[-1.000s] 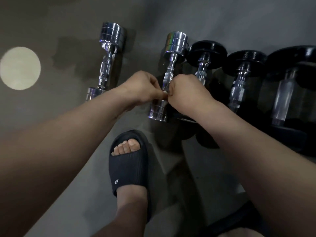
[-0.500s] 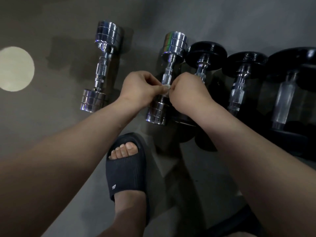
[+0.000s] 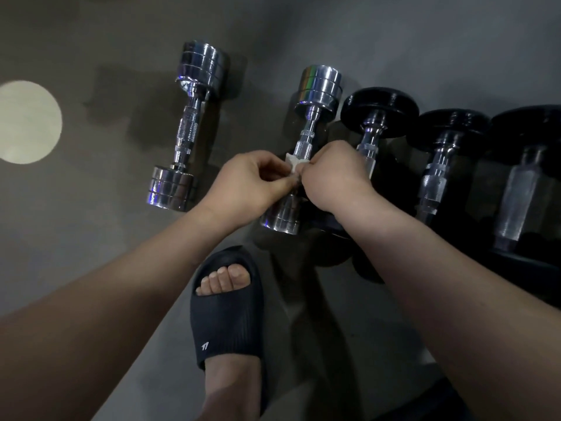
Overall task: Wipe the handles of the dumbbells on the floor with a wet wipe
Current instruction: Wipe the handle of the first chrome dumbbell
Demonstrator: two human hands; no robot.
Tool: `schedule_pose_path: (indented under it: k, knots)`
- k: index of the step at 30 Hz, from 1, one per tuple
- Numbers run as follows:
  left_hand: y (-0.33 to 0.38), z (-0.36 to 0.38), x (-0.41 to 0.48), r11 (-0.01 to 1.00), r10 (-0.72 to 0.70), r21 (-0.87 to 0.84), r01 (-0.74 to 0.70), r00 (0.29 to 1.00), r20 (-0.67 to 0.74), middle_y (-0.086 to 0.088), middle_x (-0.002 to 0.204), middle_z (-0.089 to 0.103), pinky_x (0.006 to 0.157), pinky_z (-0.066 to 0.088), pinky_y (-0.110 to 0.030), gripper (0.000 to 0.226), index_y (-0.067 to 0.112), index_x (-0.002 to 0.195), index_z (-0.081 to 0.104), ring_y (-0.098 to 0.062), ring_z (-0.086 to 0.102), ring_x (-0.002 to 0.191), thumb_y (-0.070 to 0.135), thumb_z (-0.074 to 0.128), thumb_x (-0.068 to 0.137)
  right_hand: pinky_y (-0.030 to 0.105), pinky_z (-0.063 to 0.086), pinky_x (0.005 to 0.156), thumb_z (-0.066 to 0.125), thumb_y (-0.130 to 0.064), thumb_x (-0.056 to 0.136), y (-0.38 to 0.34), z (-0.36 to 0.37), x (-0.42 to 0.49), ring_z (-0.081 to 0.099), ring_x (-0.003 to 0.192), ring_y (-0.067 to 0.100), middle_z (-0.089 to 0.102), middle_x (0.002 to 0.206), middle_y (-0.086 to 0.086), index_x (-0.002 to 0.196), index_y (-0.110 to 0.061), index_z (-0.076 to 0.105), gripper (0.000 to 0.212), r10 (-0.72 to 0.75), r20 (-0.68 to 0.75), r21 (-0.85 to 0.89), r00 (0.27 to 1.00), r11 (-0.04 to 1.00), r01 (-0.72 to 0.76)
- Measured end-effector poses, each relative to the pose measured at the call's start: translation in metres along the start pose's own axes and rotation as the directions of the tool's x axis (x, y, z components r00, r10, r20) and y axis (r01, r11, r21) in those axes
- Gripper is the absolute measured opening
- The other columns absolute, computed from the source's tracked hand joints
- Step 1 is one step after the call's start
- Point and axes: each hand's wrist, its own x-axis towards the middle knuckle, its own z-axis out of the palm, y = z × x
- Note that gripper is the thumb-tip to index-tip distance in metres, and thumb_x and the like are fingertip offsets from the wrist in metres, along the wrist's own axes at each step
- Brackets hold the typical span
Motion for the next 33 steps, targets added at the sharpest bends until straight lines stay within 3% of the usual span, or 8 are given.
schedule_pose_path:
  k: [5, 10, 13, 15, 18, 22, 28, 33]
  knots:
    - [-0.001, -0.009, -0.007, 0.992, 0.041, 0.114, -0.048, 0.998, 0.057, 0.008, 0.096, 0.07, 0.084, 0.056, -0.025, 0.058, 0.026, 0.111, 0.066, -0.005, 0.067, 0.089, 0.039, 0.095, 0.062, 0.036, 0.059, 0.07, 0.064, -0.017, 0.095, -0.012, 0.007, 0.0, 0.065, 0.08, 0.022, 0.071, 0.094, 0.008, 0.103, -0.007, 0.071, 0.015, 0.07, -0.051, 0.213, 0.996, 0.975, -0.058]
    - [-0.006, -0.025, -0.009, 0.989, 0.018, 0.148, -0.022, 0.999, 0.028, 0.009, 0.099, 0.067, 0.071, 0.049, -0.009, 0.053, 0.027, 0.113, 0.065, -0.002, 0.064, 0.086, 0.032, 0.093, 0.068, 0.03, 0.053, 0.082, 0.068, -0.023, 0.095, -0.024, 0.018, 0.004, 0.062, 0.089, 0.019, 0.066, 0.092, 0.001, 0.105, -0.009, 0.07, 0.017, 0.057, -0.093, 0.303, 0.994, 0.953, -0.027]
    - [-0.012, -0.033, -0.009, 0.988, 0.027, 0.149, -0.028, 1.0, 0.006, 0.009, 0.096, 0.067, 0.076, 0.05, -0.015, 0.05, 0.027, 0.109, 0.067, -0.006, 0.063, 0.086, 0.035, 0.093, 0.068, 0.015, 0.047, 0.073, 0.073, -0.028, 0.09, -0.023, 0.025, 0.004, 0.059, 0.091, 0.01, 0.053, 0.088, -0.014, 0.115, -0.018, 0.062, 0.029, 0.017, -0.169, 0.369, 0.985, 0.928, 0.048]
    - [-0.015, -0.035, -0.009, 0.992, 0.013, 0.127, -0.011, 1.0, -0.011, 0.007, 0.093, 0.069, 0.079, 0.055, -0.024, 0.047, 0.023, 0.105, 0.069, -0.011, 0.066, 0.085, 0.034, 0.094, 0.067, 0.011, 0.042, 0.058, 0.076, -0.031, 0.086, -0.022, 0.028, -0.002, 0.056, 0.08, 0.007, 0.054, 0.086, -0.012, 0.107, -0.017, 0.058, 0.031, -0.035, -0.189, 0.32, 0.981, 0.943, 0.095]
    - [-0.016, -0.034, -0.009, 0.991, 0.007, 0.131, -0.004, 1.0, -0.025, 0.003, 0.092, 0.071, 0.08, 0.057, -0.029, 0.043, 0.019, 0.1, 0.069, -0.015, 0.068, 0.086, 0.033, 0.093, 0.067, 0.023, 0.046, 0.062, 0.075, -0.027, 0.087, -0.019, 0.035, -0.008, 0.058, 0.076, 0.012, 0.06, 0.084, -0.004, 0.092, -0.016, 0.057, 0.021, -0.161, -0.199, 0.199, 0.967, 0.959, 0.201]
    - [-0.014, -0.031, -0.009, 0.988, 0.01, 0.155, -0.006, 0.999, -0.03, 0.005, 0.09, 0.07, 0.075, 0.055, -0.025, 0.046, 0.021, 0.099, 0.069, -0.009, 0.064, 0.079, 0.038, 0.094, 0.065, 0.008, 0.035, 0.047, 0.068, -0.023, 0.093, -0.016, 0.032, 0.0, 0.05, 0.063, 0.0, 0.055, 0.072, -0.01, 0.072, -0.022, 0.05, 0.028, -0.161, -0.229, 0.217, 0.96, 0.953, 0.212]
    - [-0.014, -0.031, -0.01, 0.982, 0.031, 0.189, -0.022, 0.998, -0.046, 0.004, 0.089, 0.07, 0.079, 0.056, -0.032, 0.042, 0.02, 0.097, 0.07, -0.011, 0.065, 0.08, 0.04, 0.092, 0.067, 0.032, 0.055, 0.071, 0.071, -0.039, 0.09, -0.031, 0.027, 0.03, 0.06, 0.071, 0.016, 0.06, 0.072, -0.005, 0.074, -0.016, 0.058, 0.031, -0.012, -0.347, 0.361, 0.938, 0.921, 0.145]
    - [-0.016, -0.03, -0.01, 0.984, 0.009, 0.176, 0.004, 0.997, -0.076, 0.004, 0.086, 0.07, 0.077, 0.057, -0.034, 0.042, 0.02, 0.092, 0.069, -0.01, 0.064, 0.074, 0.04, 0.094, 0.065, 0.042, 0.059, 0.08, 0.071, -0.044, 0.09, -0.036, 0.022, 0.039, 0.061, 0.07, 0.024, 0.06, 0.07, 0.001, 0.065, -0.021, 0.049, 0.041, 0.046, -0.215, 0.453, 0.976, 0.889, 0.058]
